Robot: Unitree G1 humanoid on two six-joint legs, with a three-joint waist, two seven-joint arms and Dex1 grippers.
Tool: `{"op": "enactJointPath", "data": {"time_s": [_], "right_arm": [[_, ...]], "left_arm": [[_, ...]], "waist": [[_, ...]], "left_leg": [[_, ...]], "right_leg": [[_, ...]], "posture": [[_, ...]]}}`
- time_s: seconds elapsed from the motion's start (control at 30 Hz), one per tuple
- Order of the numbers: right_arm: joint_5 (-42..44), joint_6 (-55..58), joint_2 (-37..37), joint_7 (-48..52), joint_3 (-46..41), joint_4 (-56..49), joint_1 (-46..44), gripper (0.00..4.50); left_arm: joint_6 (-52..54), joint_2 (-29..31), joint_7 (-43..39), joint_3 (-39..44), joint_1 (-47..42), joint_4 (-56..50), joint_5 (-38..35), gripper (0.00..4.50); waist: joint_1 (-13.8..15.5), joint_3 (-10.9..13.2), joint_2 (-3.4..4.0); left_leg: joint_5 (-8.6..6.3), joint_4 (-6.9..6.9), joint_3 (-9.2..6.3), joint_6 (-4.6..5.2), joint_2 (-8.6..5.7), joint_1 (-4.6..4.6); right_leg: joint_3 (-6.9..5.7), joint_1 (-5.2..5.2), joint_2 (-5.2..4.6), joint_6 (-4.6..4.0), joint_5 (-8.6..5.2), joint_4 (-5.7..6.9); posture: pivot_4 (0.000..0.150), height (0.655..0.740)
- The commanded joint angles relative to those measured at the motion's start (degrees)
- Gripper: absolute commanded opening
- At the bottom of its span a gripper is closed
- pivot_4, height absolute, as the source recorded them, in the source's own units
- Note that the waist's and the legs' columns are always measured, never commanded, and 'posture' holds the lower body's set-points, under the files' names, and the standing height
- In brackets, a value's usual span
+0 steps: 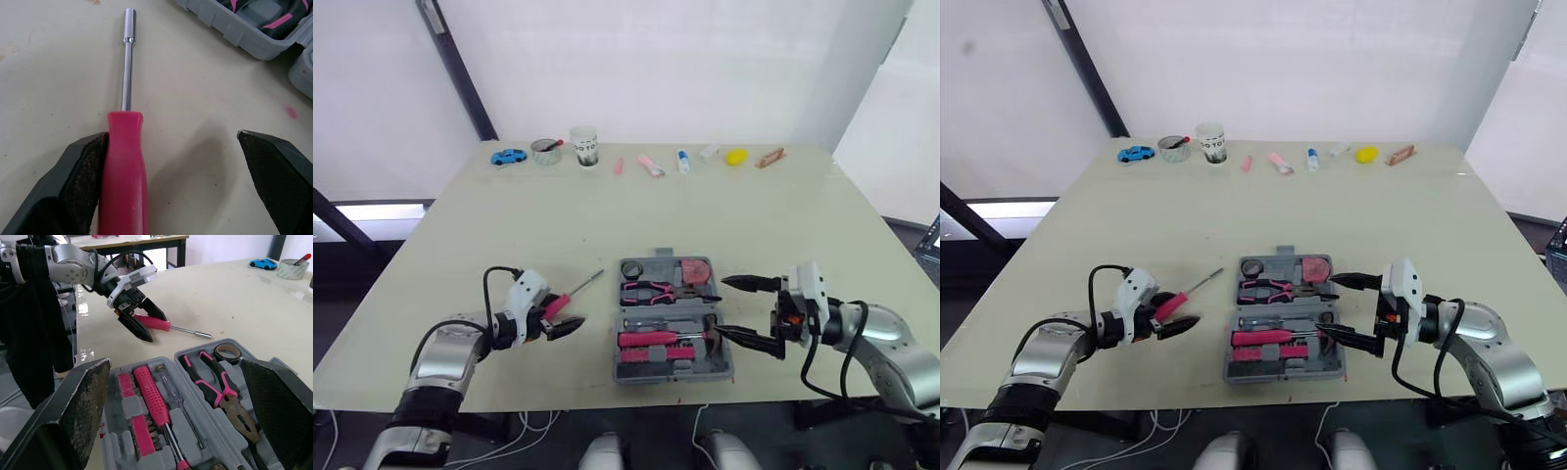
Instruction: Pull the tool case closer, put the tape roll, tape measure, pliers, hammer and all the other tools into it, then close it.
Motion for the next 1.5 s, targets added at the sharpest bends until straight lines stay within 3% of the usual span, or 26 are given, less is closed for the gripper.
{"op": "enactJointPath", "data": {"time_s": [0.03, 0.27, 0.37, 0.57, 0.6, 0.93, 1.2, 1.33, 1.5], "right_arm": [[1.3, 0.5, -0.9, 0.4, -1.5, -3.0, -0.5, 4.40], [2.1, 1.2, -1.1, 0.5, -1.8, -3.7, -0.3, 4.40], [2.0, 1.1, -1.4, 0.5, -2.0, -3.6, -0.2, 4.50], [1.7, 1.0, -1.4, 0.6, -1.6, -3.0, -0.5, 4.50], [1.7, 1.2, -1.3, 0.5, -1.5, -3.1, -0.5, 4.50], [2.8, 2.0, -1.1, 0.3, -2.0, -3.5, -0.7, 4.50], [3.6, 1.3, -0.5, 0.5, -2.9, -3.3, 0.7, 4.50], [4.0, -0.5, 0.2, 1.5, -3.6, -2.9, 1.9, 4.50], [2.5, -4.7, 0.3, 3.8, -4.3, -2.0, 2.5, 4.50]], "left_arm": [[-0.2, -0.8, 2.1, 0.4, -1.8, 2.0, 0.8, 4.50], [0.3, -3.5, 3.8, 1.0, -2.1, 2.9, 0.0, 4.50], [0.4, -3.4, 3.9, 1.3, -1.6, 3.0, -0.1, 3.64], [0.4, -3.9, 4.4, 2.2, -1.8, 3.4, -0.6, 0.61], [0.5, -4.0, 4.5, 2.4, -1.8, 3.2, -0.7, 0.51], [1.1, -2.3, 3.8, 6.5, 2.1, -4.3, -3.5, 0.51], [1.4, 4.1, -2.1, 9.2, 7.5, -15.8, -7.2, 0.51], [1.8, 8.5, -7.7, 8.5, 6.9, -20.4, -9.3, 0.51], [10.4, 11.8, -12.5, 4.3, 2.2, -26.4, -12.9, 0.51]], "waist": [[0.0, 0.0, 0.00], [0.3, 0.0, 0.00], [0.3, 0.0, 0.01], [0.3, 0.0, 0.02], [0.3, 0.0, 0.04], [-0.3, 0.0, 0.03], [0.0, 0.0, -0.01], [0.2, 0.0, -0.01], [0.3, 0.1, -0.01]], "left_leg": [[0.00, 0.00, 0.00, 0.00, 0.00, 0.00], [0.00, 0.00, -0.01, 0.00, 0.00, 0.01], [0.00, 0.01, -0.01, 0.00, -0.01, 0.02], [0.00, -0.01, -0.01, 0.00, -0.01, 0.02], [0.00, -0.01, -0.01, 0.00, -0.01, 0.02], [0.00, -0.02, -0.01, 0.00, -0.01, 0.03], [0.00, -0.04, -0.04, 0.00, 0.00, 0.00], [0.00, -0.03, -0.03, 0.00, 0.00, -0.01], [0.00, -0.03, 0.01, 0.00, -0.01, -0.02]], "right_leg": [[0.00, 0.00, 0.00, 0.00, 0.00, 0.00], [0.00, 0.02, 0.00, 0.00, 0.00, 0.01], [0.00, 0.02, 0.00, 0.00, 0.01, 0.01], [0.00, 0.02, 0.00, 0.00, 0.00, -0.01], [0.00, 0.02, 0.00, 0.00, 0.00, -0.01], [0.01, 0.03, -0.01, 0.00, 0.00, -0.03], [-0.02, 0.00, -0.03, -0.20, -0.11, -0.04], [-0.03, 0.01, -0.05, -0.23, -0.13, -0.04], [-0.02, 0.00, -0.06, -0.22, -0.14, -0.07]], "posture": [[0.150, 0.7400], [0.150, 0.7400], [0.150, 0.7400], [0.150, 0.7400], [0.150, 0.7400], [0.150, 0.7400], [0.150, 0.7400], [0.150, 0.7400], [0.150, 0.7400]]}}
